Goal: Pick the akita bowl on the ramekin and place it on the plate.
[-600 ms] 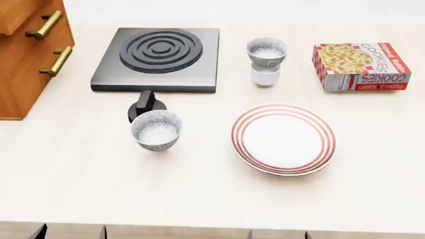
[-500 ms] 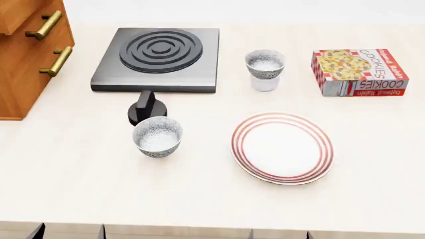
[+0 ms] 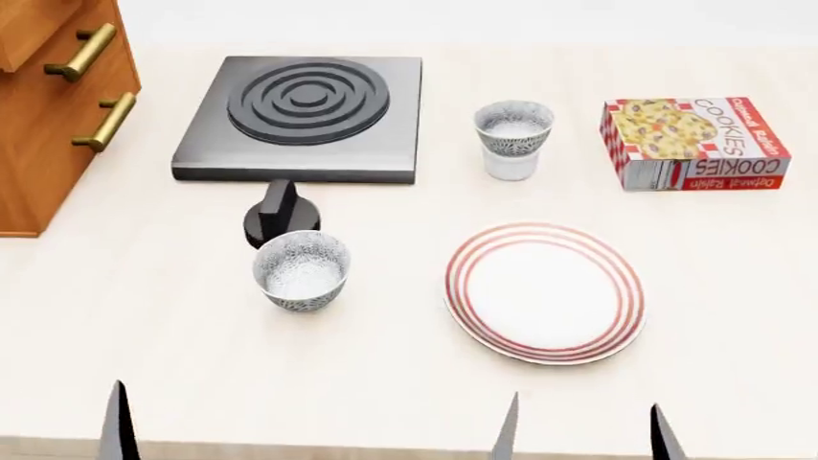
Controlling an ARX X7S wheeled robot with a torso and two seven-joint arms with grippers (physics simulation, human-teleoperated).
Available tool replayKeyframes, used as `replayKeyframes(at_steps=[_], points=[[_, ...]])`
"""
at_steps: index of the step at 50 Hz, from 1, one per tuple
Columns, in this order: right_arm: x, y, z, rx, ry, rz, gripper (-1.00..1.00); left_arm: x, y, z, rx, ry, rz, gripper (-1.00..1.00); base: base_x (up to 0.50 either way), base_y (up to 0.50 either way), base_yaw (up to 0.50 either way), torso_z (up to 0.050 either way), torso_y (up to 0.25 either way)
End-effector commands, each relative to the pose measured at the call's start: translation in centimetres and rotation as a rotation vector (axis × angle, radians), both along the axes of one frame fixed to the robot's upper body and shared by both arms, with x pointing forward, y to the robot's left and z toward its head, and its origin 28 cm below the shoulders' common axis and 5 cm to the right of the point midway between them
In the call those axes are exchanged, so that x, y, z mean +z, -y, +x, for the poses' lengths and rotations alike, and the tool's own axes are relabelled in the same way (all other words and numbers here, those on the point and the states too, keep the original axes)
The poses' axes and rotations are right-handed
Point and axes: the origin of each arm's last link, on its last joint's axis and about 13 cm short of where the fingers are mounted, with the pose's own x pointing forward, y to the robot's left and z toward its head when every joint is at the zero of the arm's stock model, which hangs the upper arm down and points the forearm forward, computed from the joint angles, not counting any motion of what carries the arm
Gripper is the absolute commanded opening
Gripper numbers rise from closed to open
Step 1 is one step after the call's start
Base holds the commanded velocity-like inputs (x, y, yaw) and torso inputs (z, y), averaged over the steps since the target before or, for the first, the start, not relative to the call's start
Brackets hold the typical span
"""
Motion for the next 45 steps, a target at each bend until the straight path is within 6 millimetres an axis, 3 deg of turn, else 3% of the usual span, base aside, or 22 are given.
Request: replayKeyframes(at_steps=[1, 6, 18, 42, 45], points=[[2.88, -0.48, -2.07, 0.029, 0.076, 0.001, 1.00, 2.42, 0.23, -1.81, -0.013, 0.079, 0.003, 1.00, 0.50, 0.00, 0.00, 0.000, 0.000], [3.49, -0.48, -2.17, 0.032, 0.074, 0.003, 1.00, 2.30, 0.24, -1.71, -0.009, 0.070, 0.007, 1.00, 0.50, 0.00, 0.00, 0.000, 0.000], [2.80, -0.58, -2.11, 0.034, 0.069, -0.003, 1.00, 2.44, 0.19, -1.75, -0.014, 0.087, -0.013, 1.00, 0.50, 0.00, 0.00, 0.000, 0.000], [2.60, -0.69, -1.98, 0.042, 0.056, -0.011, 1.00, 2.40, 0.15, -1.70, -0.015, 0.046, -0.004, 1.00, 0.50, 0.00, 0.00, 0.050, 0.000], [3.27, -0.67, -2.10, 0.044, 0.058, -0.011, 1.00, 2.35, 0.19, -1.69, -0.018, 0.048, 0.000, 1.00, 0.50, 0.00, 0.00, 0.050, 0.000]])
